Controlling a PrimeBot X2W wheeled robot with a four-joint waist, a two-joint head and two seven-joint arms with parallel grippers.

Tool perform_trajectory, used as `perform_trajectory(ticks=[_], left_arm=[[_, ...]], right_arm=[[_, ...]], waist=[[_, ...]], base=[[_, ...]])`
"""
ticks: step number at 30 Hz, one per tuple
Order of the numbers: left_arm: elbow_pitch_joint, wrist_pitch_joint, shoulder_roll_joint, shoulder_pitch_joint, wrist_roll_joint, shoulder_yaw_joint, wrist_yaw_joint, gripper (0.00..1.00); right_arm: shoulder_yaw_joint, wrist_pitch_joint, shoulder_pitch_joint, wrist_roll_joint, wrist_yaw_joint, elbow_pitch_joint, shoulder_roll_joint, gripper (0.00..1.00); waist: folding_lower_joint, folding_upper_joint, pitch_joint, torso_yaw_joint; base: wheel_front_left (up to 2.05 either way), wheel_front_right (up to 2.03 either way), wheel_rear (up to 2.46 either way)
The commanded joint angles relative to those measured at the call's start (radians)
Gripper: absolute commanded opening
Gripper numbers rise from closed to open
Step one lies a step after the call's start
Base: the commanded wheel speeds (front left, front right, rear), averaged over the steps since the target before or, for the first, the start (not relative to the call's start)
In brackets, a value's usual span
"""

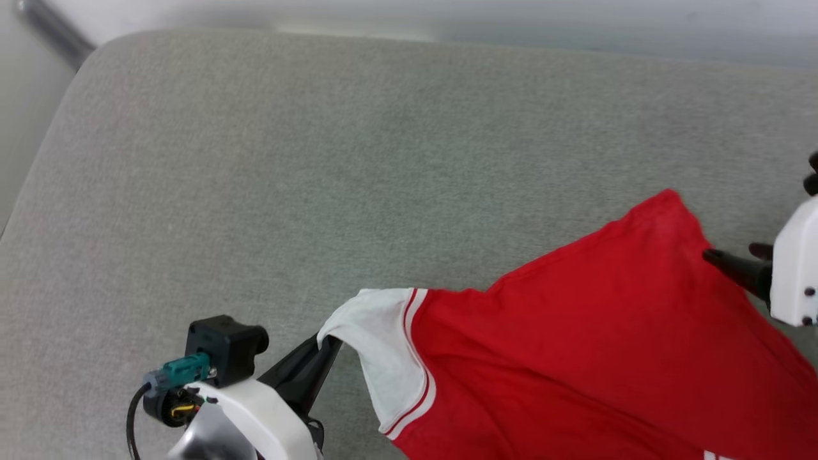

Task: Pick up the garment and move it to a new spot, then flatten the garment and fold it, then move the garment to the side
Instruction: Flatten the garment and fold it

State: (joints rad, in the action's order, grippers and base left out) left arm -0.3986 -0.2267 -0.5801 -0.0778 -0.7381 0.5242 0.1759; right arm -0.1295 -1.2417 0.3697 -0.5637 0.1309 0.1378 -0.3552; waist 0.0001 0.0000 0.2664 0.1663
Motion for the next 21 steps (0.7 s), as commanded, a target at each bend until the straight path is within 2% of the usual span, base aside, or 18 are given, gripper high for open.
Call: perform_trajectory(ticks=[1,12,21], left_arm=[[-0.004,-0.003,0.006,-0.026,0.007,0.005,-0.008,0.00],[0.023,0.004,0.053,-0.104,0.022,0.047,-0.050,0.00],[0.055,0.022,0.076,-0.123,0.015,0.065,-0.070,0.00]], right_arm=[[0.016,-0.002,0.043,0.020,0.000,-0.026,-0.003,1.00],[0.084,0.020,0.203,0.121,0.000,-0.250,-0.072,1.00],[0.166,0.040,0.200,0.123,0.000,-0.359,-0.115,1.00]], waist=[[-0.0001,0.0000,0.048,0.045],[-0.0001,0.0000,0.144,0.139],[-0.0001,0.0000,0.179,0.172]], base=[[0.00,0.00,0.00],[0.00,0.00,0.00],[0.00,0.00,0.00]])
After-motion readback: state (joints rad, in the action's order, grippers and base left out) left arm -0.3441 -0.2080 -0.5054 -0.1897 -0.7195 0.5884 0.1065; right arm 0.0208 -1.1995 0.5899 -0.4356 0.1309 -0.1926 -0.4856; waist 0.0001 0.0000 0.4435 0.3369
